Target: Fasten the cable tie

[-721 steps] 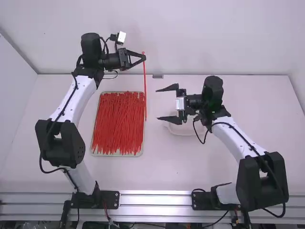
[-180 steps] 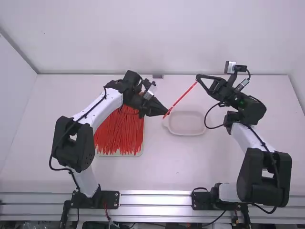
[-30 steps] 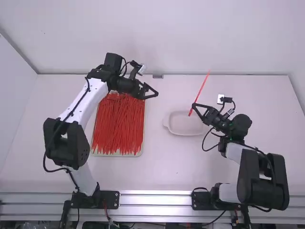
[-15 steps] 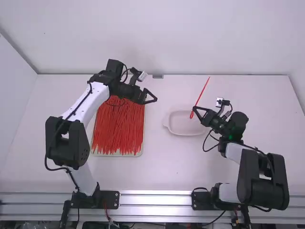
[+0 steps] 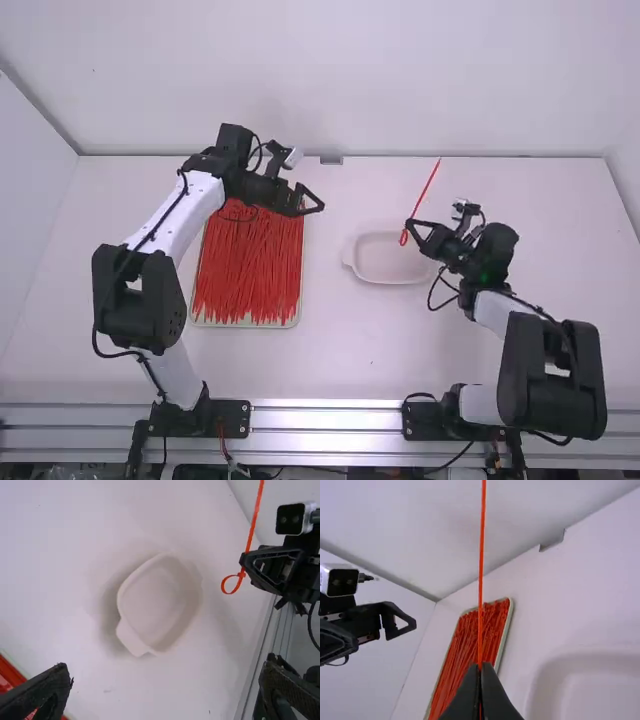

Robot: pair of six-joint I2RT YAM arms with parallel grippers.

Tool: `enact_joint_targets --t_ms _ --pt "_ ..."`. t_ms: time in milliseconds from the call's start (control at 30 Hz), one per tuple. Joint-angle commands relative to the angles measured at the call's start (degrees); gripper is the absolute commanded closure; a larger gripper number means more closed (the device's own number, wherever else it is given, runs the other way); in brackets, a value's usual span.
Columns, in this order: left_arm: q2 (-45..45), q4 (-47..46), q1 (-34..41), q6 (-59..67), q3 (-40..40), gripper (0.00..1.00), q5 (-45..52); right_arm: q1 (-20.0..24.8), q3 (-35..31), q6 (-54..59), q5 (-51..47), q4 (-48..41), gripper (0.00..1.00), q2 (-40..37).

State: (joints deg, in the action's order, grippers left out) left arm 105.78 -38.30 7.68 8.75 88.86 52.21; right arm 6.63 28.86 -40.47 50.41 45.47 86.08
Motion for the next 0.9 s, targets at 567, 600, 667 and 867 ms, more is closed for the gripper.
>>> enact_joint_targets --t_ms 567,600,667,867 --pt "-3.0 -1.0 -2.1 1.6 -5.4 0.01 0.9 -10.9 16.8 18.1 -26.8 -40.3 1.0 -0.3" --pt "-3.0 -0.6 -2.1 1.5 -5.9 0.01 0.9 -11.6 16.8 18.2 -28.9 -41.0 1.0 -0.3" --pt "-3.0 0.2 -2.1 1.5 -7.0 0.01 0.8 -12.9 16.8 18.3 -33.1 -42.2 1.0 -0.3" --pt "-3.0 1.3 -2.1 1.6 -8.9 0.01 0.8 -16.7 16.8 18.5 -43.8 -46.7 1.0 -0.3"
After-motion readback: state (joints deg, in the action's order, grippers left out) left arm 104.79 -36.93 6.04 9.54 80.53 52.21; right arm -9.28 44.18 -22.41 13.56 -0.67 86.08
